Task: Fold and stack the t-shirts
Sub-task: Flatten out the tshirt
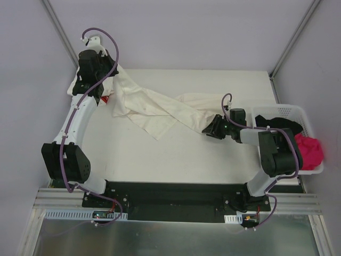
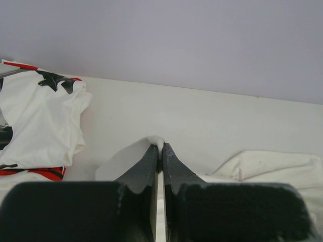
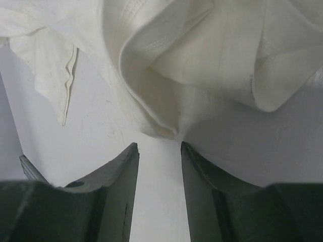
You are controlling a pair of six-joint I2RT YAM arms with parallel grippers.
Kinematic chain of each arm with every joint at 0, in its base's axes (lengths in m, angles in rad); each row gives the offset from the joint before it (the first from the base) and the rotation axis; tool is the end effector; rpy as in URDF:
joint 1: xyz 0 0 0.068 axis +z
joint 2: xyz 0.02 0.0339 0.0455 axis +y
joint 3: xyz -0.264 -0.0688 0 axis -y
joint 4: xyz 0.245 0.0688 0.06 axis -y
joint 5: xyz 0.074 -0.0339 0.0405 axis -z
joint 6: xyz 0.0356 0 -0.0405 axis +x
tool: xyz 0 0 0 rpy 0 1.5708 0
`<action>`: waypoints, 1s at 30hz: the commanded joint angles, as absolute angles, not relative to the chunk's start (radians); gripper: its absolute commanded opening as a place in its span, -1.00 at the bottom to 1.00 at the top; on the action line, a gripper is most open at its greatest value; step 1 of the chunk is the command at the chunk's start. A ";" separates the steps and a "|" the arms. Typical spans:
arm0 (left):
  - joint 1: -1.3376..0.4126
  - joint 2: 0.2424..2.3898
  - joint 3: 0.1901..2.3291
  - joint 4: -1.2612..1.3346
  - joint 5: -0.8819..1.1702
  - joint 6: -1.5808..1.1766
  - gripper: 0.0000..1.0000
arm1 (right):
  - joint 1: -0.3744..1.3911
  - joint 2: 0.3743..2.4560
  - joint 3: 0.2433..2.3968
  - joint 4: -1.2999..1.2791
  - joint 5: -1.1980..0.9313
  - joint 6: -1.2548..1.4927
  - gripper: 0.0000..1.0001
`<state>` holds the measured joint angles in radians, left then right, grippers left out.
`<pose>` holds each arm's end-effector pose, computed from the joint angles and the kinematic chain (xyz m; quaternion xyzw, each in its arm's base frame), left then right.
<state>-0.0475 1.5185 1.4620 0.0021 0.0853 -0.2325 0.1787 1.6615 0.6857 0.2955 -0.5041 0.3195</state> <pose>0.3630 -0.0203 0.4173 -0.0378 0.7250 -0.1265 0.6759 0.3046 0.0725 0.1410 -0.0457 0.8794 0.3210 0.3487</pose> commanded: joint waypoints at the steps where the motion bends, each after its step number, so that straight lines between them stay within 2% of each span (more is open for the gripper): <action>1: -0.061 1.513 1.502 0.037 0.072 -0.213 -1.00 | 0.170 1.641 0.681 0.305 -0.485 0.291 -0.17; 19: -0.064 1.517 1.506 0.037 0.072 -0.210 -1.00 | 0.175 1.784 0.755 0.399 -0.498 0.322 -0.19; 30: -0.064 1.525 1.511 0.037 0.069 -0.207 -1.00 | 0.178 1.740 0.677 0.419 -0.518 0.337 -0.27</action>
<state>-0.0536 1.5364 1.4712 0.0017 0.0849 -0.2237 0.1783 1.7603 0.7223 0.4435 -0.5198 0.3408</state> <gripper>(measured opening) 0.009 0.376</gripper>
